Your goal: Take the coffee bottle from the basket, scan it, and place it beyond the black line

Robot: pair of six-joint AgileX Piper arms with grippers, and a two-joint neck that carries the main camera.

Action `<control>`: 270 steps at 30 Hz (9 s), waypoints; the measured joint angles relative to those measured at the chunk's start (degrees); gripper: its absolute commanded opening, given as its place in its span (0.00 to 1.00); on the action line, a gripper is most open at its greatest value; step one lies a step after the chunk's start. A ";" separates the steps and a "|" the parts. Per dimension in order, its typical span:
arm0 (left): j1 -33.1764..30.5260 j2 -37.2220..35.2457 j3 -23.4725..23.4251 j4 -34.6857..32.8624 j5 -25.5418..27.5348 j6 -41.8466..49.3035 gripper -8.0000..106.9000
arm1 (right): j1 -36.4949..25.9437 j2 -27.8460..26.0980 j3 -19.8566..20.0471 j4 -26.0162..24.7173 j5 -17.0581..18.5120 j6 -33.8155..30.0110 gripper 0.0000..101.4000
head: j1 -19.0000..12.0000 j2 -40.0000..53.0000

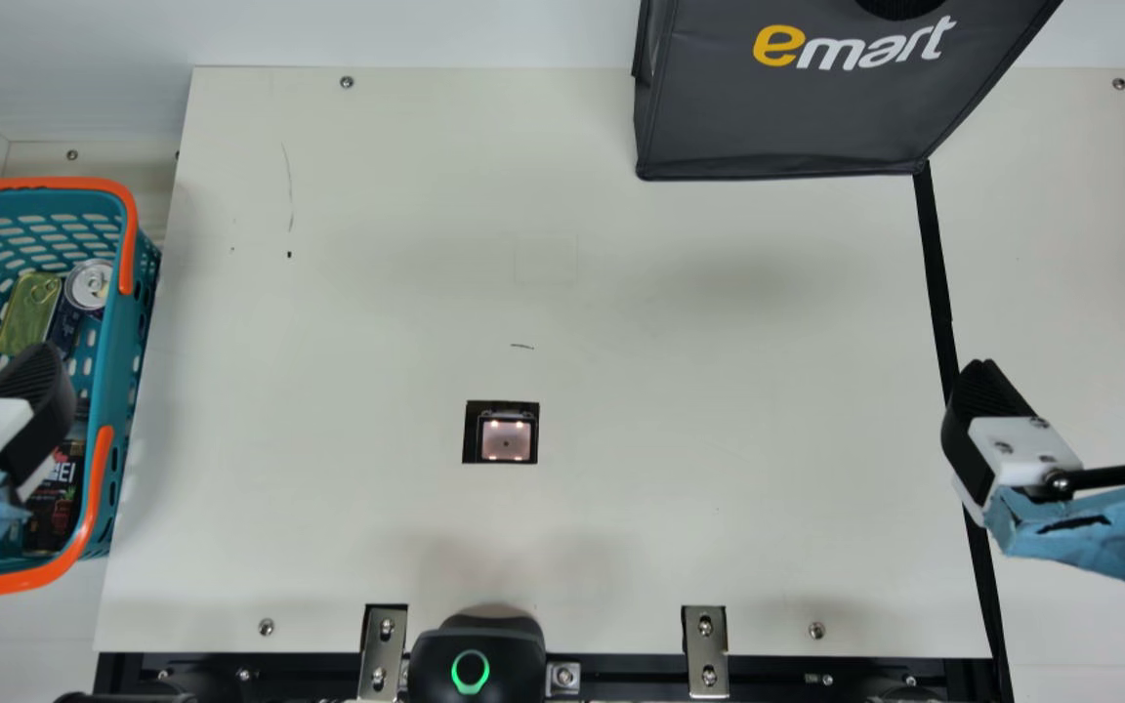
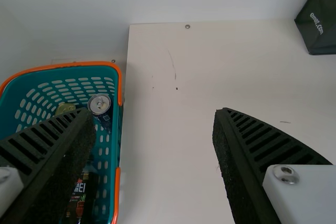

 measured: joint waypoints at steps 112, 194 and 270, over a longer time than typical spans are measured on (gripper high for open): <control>43.92 20.57 -2.84 -6.79 -10.47 12.94 0.85 | 0.00 0.00 0.00 0.00 0.13 0.00 0.90 | 0.00 19.95; 48.73 56.62 15.19 -23.98 -31.96 60.30 0.85 | 0.00 0.00 0.00 0.00 0.17 0.00 0.90 | 0.00 19.95; 43.72 77.93 11.77 -26.90 -45.55 65.47 0.39 | 0.00 0.00 0.00 0.00 0.14 0.00 0.90 | 0.00 19.95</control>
